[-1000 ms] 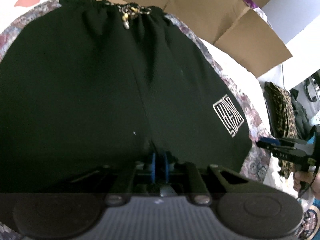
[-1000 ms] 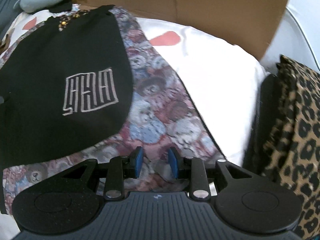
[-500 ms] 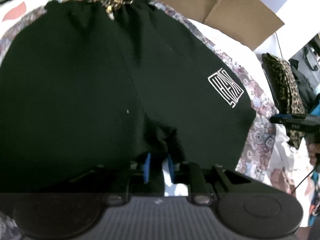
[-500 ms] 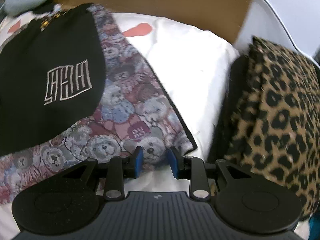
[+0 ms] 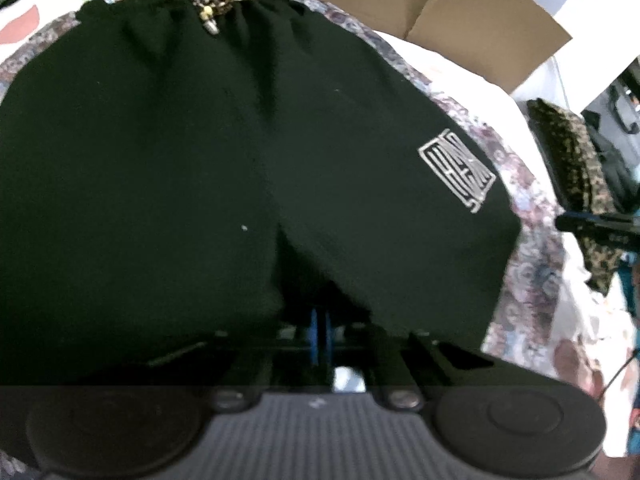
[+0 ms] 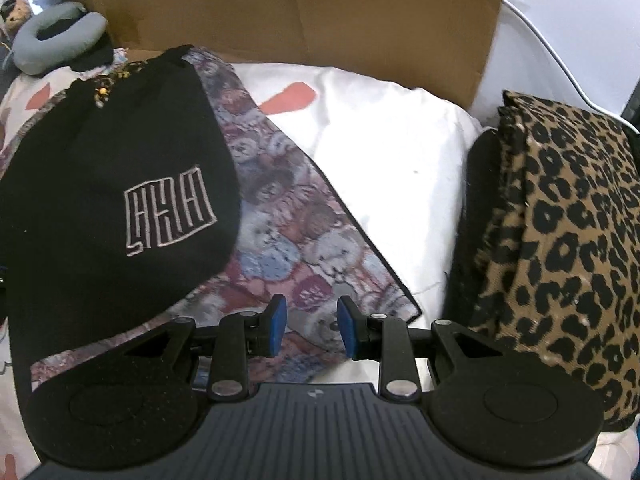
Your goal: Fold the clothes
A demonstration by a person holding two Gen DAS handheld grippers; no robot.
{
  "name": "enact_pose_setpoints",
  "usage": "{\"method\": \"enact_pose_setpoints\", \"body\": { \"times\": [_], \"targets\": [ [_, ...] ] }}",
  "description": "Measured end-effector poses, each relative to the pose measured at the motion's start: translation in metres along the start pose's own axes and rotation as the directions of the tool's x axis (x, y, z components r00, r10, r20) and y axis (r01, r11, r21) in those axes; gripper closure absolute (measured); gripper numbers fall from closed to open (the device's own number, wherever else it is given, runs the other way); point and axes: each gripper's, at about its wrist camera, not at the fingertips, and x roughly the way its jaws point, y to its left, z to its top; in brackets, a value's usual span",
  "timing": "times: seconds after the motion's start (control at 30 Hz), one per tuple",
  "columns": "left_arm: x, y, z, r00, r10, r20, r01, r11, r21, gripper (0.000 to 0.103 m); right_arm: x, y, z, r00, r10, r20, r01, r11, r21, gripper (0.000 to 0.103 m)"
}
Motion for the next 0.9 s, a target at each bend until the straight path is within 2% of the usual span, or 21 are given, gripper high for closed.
{"method": "enact_pose_setpoints", "body": {
  "times": [0.07, 0.23, 0.33, 0.43, 0.57, 0.73, 0.9],
  "targets": [
    [-0.001, -0.001, -0.001, 0.999, -0.033, -0.006, 0.033, 0.999, -0.027, 0.102, 0.0, 0.002, -0.002, 1.0, 0.007, -0.005, -0.007, 1.0, 0.005, 0.068],
    [0.008, -0.014, -0.006, 0.995, -0.089, -0.041, 0.089, 0.996, -0.004, 0.103, 0.001, 0.012, -0.004, 0.999, 0.041, -0.004, -0.041, 0.999, 0.007, 0.068],
    [0.001, -0.014, -0.004, 0.993, -0.111, -0.036, 0.111, 0.994, -0.02, 0.103, 0.001, 0.018, -0.004, 0.998, 0.065, -0.001, -0.065, 0.998, 0.006, 0.068],
    [-0.013, -0.007, 0.002, 0.994, -0.105, -0.011, 0.105, 0.994, -0.041, 0.096, 0.001, 0.025, -0.005, 0.996, 0.089, 0.002, -0.089, 0.996, 0.005, 0.068],
    [-0.04, 0.011, 0.009, 0.997, -0.067, 0.048, 0.071, 0.995, -0.073, 0.085, 0.001, 0.033, -0.004, 0.992, 0.122, 0.009, -0.122, 0.993, 0.002, 0.068],
    [-0.075, 0.045, 0.006, 0.99, 0.044, 0.131, -0.02, 0.984, -0.179, 0.073, 0.0, 0.042, -0.006, 0.991, 0.133, 0.009, -0.133, 0.991, -0.02, 0.067],
    [-0.097, 0.085, -0.006, 0.97, 0.202, 0.139, -0.158, 0.948, -0.275, 0.073, 0.003, 0.044, -0.009, 0.989, 0.147, -0.008, -0.147, 0.989, -0.016, 0.066]
  ]
}}
